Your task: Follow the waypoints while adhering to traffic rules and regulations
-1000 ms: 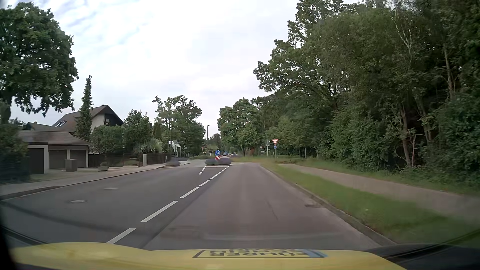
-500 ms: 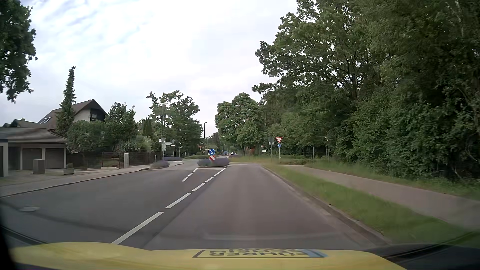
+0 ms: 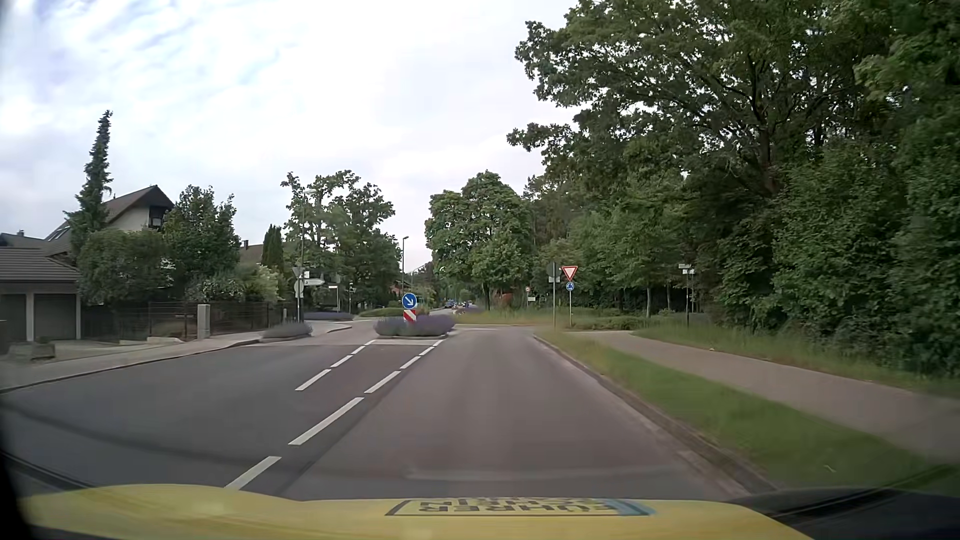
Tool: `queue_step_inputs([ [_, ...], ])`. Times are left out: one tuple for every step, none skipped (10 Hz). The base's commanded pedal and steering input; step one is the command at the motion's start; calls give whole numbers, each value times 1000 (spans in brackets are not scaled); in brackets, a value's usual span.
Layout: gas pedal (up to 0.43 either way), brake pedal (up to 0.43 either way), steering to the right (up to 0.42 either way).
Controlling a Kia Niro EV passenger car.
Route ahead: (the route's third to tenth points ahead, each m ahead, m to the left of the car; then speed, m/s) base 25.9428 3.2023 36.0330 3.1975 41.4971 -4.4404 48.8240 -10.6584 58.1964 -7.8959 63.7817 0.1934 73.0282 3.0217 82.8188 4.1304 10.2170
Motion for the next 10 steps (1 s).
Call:
queue_step_inputs([
  [0, 104, -4],
  [0, 128, -4],
  [0, 134, -4],
  [0, 146, -4],
  [0, 159, -4],
  [0, 165, -4],
  [0, 183, -3],
  [0, 189, -4],
  [0, 195, -4],
  [0, 201, -4],
])
